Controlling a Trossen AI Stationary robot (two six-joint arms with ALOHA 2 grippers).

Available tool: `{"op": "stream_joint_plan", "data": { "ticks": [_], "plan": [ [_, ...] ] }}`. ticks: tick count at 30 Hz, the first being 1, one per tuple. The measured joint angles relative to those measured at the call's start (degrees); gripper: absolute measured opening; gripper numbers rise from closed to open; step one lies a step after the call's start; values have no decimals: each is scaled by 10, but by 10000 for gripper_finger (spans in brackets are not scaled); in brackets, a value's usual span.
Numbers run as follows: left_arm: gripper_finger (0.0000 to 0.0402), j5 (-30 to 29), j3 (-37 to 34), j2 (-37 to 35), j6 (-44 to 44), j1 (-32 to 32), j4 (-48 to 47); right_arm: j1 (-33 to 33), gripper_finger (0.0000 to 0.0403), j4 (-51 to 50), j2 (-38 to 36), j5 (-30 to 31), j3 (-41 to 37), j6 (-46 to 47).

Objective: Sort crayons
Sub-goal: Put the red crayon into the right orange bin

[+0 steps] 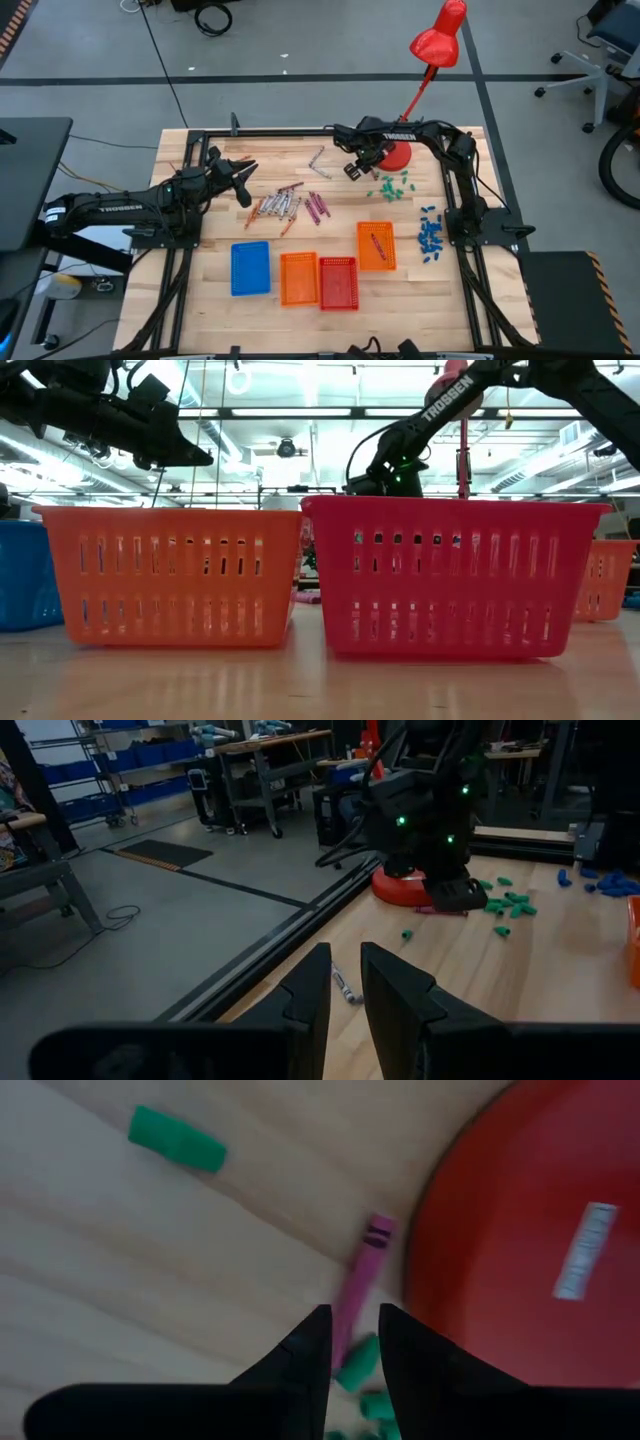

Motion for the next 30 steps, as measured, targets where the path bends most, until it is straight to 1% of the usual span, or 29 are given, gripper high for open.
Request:
{"op": "stream_joint_plan", "data": {
  "ticks": [5,8,16,19,23,25,30],
  "plan": [
    [71,0,0,0,0,0,-1,-3,91,39,-4,-29,-45,6],
    [71,0,0,0,0,0,0,-3,91,48,-5,-40,-54,4],
    [71,0,0,0,0,0,0,26,88,59,-4,-27,-55,-59],
    [71,0,0,0,0,0,0,32,70,58,-3,-25,-55,-70],
    [71,0,0,0,0,0,0,34,22,58,-3,-26,-55,-71],
    [71,0,0,0,0,0,0,34,12,58,-3,-25,-55,-71],
    [71,0,0,0,0,0,0,37,33,48,-1,-25,-41,-60]
  ]
}}
